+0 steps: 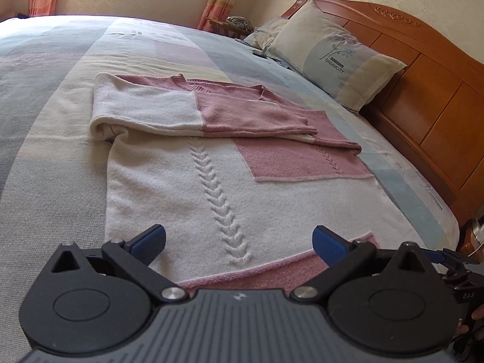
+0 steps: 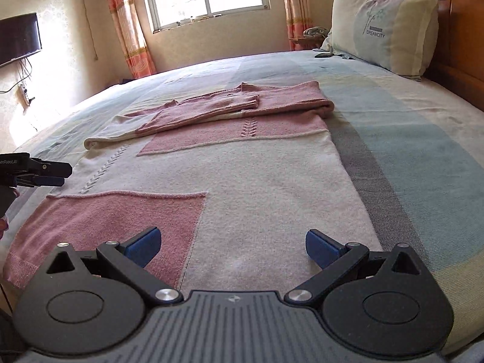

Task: Fold clothes

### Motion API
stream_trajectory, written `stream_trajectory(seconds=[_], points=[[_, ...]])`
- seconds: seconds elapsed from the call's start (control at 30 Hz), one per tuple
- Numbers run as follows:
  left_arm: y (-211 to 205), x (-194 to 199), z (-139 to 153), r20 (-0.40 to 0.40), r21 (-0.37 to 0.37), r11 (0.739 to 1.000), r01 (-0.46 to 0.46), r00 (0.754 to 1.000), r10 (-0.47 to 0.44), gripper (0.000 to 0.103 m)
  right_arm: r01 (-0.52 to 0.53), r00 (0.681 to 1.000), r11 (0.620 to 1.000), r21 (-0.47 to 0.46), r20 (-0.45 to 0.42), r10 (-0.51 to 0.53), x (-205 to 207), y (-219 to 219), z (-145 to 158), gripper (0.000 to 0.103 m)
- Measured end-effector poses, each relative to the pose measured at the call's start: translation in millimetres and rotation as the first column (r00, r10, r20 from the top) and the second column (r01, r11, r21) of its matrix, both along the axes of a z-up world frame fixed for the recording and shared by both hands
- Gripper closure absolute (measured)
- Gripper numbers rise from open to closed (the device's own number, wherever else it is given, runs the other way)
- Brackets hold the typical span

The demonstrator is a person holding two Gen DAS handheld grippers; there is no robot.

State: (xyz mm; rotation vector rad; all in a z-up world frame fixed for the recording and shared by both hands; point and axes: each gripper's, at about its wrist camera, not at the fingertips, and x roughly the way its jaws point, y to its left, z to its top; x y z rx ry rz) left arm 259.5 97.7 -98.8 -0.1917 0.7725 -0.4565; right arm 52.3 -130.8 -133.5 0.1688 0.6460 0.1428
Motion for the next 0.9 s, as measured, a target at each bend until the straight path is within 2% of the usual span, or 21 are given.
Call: stream_trajectory(seconds=[0.03, 0.13, 0.23, 0.33, 0.47, 0.5, 0.6, 0.7, 0.8, 0.87, 0.9], points=[[-5, 3, -3, -0.008, 0.031, 1.000, 0.000, 1.000, 0.000, 0.001, -0.001, 1.000, 1.000, -0.005, -0.006, 0.001, 1, -1, -2, 0.000], [-21, 2, -8, 0.045, 0.133, 0.991, 0.008, 0.999, -0.014, 0.001, -0.009, 1.000, 0.999, -0.042, -0.007, 0.009, 1, 0, -6, 0.000], [-26, 0, -13, 0.100, 0.179, 0.984, 0.007, 0.995, -0.026, 0.001, -0.027, 1.000, 0.996, -0.083, 0.002, 0.027, -2, 2, -8, 0.000], [-36, -3, -14, 0.117, 0.246, 0.969, 0.004, 0.993, -0.034, 0.001, -0.030, 0.999, 0.993, -0.118, 0.009, 0.031, -4, 3, -11, 0.000], [-48, -11, -7, 0.114, 0.273, 0.962, -0.013, 0.993, -0.019, 0.001, -0.034, 0.999, 0.989, -0.147, 0.015, 0.036, -6, 4, -12, 0.000], [-53, -17, -5, 0.115, 0.272, 0.962, 0.004, 0.993, -0.037, 0.001, -0.035, 0.999, 0.988, -0.154, 0.017, 0.038, -6, 4, -12, 0.000], [-77, -42, 8, 0.137, 0.335, 0.940, 0.064, 0.984, -0.116, 0.001, -0.026, 1.000, 0.993, -0.119, 0.002, 0.026, -4, -1, -9, 0.000], [-105, -77, 17, 0.160, 0.458, 0.877, 0.149, 0.956, -0.245, 0.001, -0.005, 1.000, 0.998, -0.061, -0.004, 0.004, -2, -7, -6, 0.000], [-128, -113, 21, 0.158, 0.579, 0.789, 0.207, 0.921, -0.357, 0.001, 0.012, 1.000, 1.000, -0.004, -0.009, -0.012, -1, -14, -2, 0.000], [-135, -132, 20, 0.142, 0.609, 0.762, 0.220, 0.915, -0.378, 0.001, 0.042, 0.999, 0.998, 0.045, 0.002, -0.042, -3, -23, 2, 0.000], [-137, -138, 19, 0.126, 0.605, 0.763, 0.228, 0.918, -0.375, 0.001, 0.059, 0.998, 0.995, 0.075, 0.008, -0.060, -4, -28, 4, 0.000]])
